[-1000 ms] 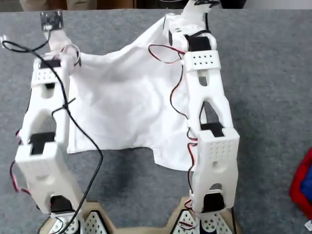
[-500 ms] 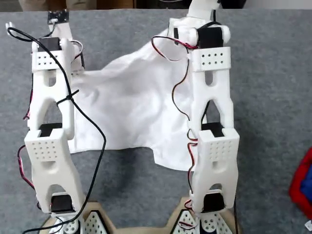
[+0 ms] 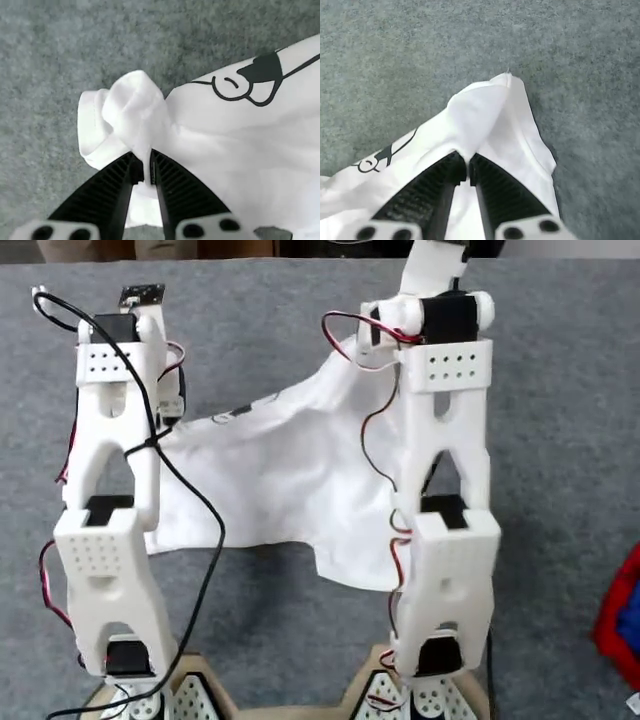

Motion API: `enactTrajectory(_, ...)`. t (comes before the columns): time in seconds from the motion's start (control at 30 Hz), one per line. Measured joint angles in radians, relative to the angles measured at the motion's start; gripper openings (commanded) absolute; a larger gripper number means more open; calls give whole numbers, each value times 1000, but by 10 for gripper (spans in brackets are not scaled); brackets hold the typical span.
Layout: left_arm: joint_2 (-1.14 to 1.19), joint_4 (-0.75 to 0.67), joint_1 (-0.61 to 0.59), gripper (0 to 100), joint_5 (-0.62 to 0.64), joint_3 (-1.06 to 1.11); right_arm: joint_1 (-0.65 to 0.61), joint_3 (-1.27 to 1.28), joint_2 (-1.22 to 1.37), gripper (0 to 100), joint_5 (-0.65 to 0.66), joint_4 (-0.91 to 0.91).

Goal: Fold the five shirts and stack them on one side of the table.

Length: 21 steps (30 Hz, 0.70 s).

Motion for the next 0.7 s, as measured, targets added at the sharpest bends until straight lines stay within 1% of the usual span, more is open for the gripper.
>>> enactTrajectory(0.07, -64, -9, 0, 19, -2, 87, 2, 124, -80, 5, 0, 0)
enactTrajectory(0.17, -172, -98, 0, 19, 2, 262, -14, 342, -212, 5, 0, 0)
enactTrajectory(0.3, -356, -288, 0, 19, -25, 592, -12, 608, -382, 5, 0, 0)
enactTrajectory(0.5, -674, -569, 0, 19, -37, 1112, -12, 887, -635, 5, 0, 0)
enactTrajectory(0.6, -789, -624, 0, 19, -35, 1246, -12, 1023, -746, 5, 0, 0)
enactTrajectory(0.7, -824, -637, 0, 19, -35, 1266, -23, 1160, -847, 5, 5, -3)
